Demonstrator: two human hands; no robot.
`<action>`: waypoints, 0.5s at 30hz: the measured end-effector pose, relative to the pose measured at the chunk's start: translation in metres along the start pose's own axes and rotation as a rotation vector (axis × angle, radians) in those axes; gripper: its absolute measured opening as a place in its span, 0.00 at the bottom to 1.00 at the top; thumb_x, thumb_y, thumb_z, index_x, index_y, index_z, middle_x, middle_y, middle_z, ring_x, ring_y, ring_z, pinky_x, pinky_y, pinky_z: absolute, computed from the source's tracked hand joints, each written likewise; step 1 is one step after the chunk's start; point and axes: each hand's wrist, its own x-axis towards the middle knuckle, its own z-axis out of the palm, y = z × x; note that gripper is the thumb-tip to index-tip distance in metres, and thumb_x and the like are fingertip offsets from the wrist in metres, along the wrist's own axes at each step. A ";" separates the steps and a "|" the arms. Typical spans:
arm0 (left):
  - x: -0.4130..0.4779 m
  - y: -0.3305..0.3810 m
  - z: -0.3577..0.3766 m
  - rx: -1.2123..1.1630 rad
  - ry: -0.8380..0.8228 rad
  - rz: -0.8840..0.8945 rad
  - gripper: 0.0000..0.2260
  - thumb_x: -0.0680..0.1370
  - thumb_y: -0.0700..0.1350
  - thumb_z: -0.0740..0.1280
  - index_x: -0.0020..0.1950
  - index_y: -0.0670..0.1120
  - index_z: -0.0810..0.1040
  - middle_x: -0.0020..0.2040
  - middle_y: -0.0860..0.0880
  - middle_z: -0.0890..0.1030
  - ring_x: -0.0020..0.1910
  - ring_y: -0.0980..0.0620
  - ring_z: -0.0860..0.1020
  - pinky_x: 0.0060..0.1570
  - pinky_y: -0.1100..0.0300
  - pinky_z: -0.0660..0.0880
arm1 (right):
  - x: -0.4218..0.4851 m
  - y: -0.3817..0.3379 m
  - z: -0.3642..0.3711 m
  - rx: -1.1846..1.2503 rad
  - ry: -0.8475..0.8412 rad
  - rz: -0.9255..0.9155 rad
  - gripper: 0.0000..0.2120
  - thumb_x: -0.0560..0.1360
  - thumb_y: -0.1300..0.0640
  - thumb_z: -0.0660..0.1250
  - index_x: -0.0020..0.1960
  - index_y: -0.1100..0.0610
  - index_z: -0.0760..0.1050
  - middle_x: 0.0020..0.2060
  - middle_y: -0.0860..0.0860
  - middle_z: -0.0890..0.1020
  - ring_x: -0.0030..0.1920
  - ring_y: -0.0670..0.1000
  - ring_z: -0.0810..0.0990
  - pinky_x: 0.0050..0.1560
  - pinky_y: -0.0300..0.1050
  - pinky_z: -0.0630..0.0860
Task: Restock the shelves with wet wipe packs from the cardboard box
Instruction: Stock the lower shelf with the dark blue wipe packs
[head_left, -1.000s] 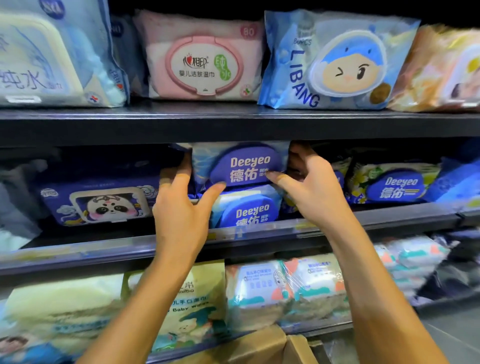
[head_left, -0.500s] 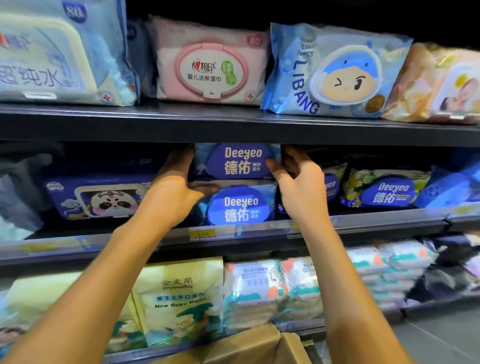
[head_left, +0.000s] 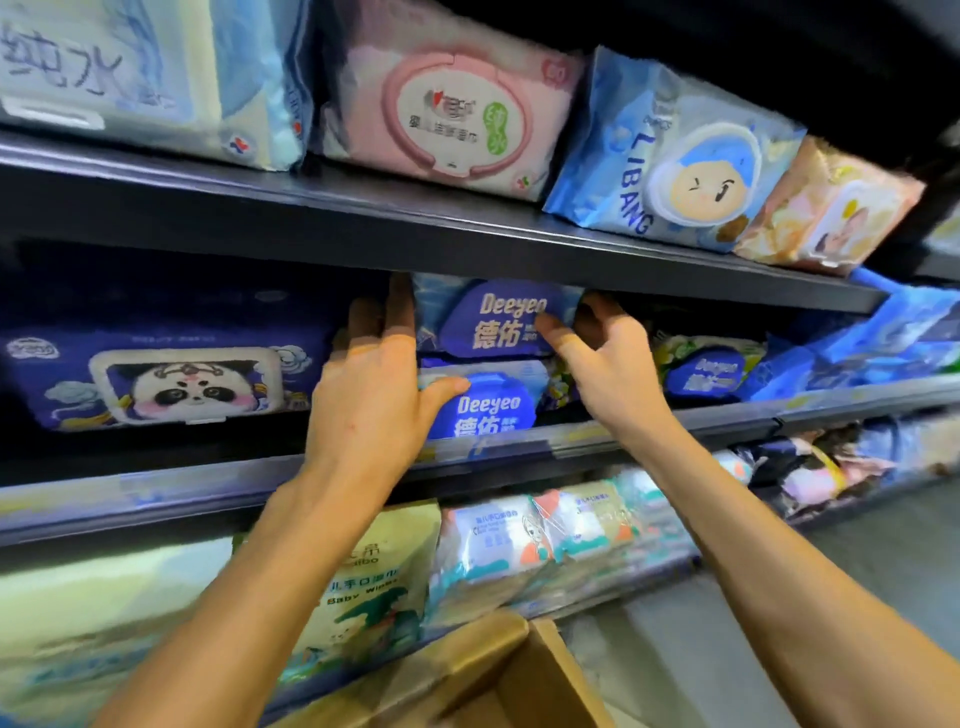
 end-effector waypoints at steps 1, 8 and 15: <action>0.002 -0.001 -0.005 -0.005 -0.012 0.008 0.49 0.71 0.62 0.74 0.82 0.49 0.50 0.74 0.39 0.66 0.66 0.34 0.72 0.61 0.44 0.72 | 0.002 0.000 -0.002 -0.006 -0.010 0.025 0.12 0.79 0.63 0.70 0.61 0.59 0.76 0.49 0.43 0.84 0.47 0.31 0.81 0.51 0.29 0.74; -0.007 0.004 0.008 0.063 0.003 -0.121 0.55 0.65 0.62 0.79 0.81 0.54 0.49 0.66 0.34 0.76 0.59 0.29 0.77 0.55 0.41 0.76 | -0.001 0.019 0.016 0.090 -0.027 -0.001 0.28 0.72 0.41 0.67 0.68 0.54 0.74 0.60 0.50 0.85 0.62 0.51 0.82 0.66 0.58 0.76; -0.065 -0.047 0.018 0.061 0.044 -0.047 0.17 0.72 0.67 0.72 0.59 0.68 0.77 0.62 0.61 0.78 0.58 0.57 0.81 0.59 0.49 0.78 | 0.017 0.074 -0.100 -0.272 -0.159 -0.215 0.21 0.74 0.49 0.68 0.66 0.53 0.79 0.57 0.53 0.85 0.61 0.56 0.82 0.63 0.51 0.76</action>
